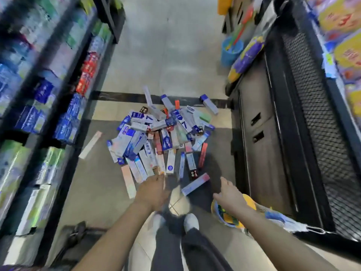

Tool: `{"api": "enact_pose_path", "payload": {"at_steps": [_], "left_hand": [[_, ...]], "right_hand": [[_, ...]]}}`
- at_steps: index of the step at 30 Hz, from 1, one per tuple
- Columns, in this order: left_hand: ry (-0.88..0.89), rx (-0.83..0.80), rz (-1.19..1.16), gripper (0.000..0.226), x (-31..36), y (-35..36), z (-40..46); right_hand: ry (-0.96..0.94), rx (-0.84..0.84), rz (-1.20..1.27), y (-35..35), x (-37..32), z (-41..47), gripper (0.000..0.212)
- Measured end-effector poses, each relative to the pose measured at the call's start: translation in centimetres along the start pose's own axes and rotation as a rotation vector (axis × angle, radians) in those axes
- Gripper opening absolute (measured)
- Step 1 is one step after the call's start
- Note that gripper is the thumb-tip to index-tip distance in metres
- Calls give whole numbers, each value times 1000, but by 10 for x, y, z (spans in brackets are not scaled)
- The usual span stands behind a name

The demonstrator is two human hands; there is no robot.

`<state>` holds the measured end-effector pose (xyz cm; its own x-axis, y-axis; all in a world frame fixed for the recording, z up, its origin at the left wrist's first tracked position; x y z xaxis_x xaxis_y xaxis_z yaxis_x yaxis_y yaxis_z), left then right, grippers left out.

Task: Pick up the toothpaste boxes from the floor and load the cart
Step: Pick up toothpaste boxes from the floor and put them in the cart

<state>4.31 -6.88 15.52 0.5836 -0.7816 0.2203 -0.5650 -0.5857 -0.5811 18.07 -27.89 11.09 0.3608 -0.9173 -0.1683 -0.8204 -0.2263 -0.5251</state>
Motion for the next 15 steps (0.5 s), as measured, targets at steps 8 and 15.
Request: {"api": "enact_pose_path", "payload": {"at_steps": [8, 15], "left_hand": [[14, -198, 2, 64, -19, 87, 203], [45, -216, 9, 43, -36, 174, 389]], "right_hand": [[164, -157, 355, 104, 29, 165, 68], [269, -177, 695, 204, 52, 330, 75]]}}
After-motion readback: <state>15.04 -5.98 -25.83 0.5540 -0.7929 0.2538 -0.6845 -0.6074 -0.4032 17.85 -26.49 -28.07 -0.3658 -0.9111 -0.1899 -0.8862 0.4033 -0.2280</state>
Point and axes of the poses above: each hand's wrist, its own z-axis towards the middle knuckle, its own y-axis out of the palm, x = y × z, the point moved 10 cm from there along z, towards the middle knuckle, and after that the axes turned 12 degrees about -x, right-handed, at the moved point
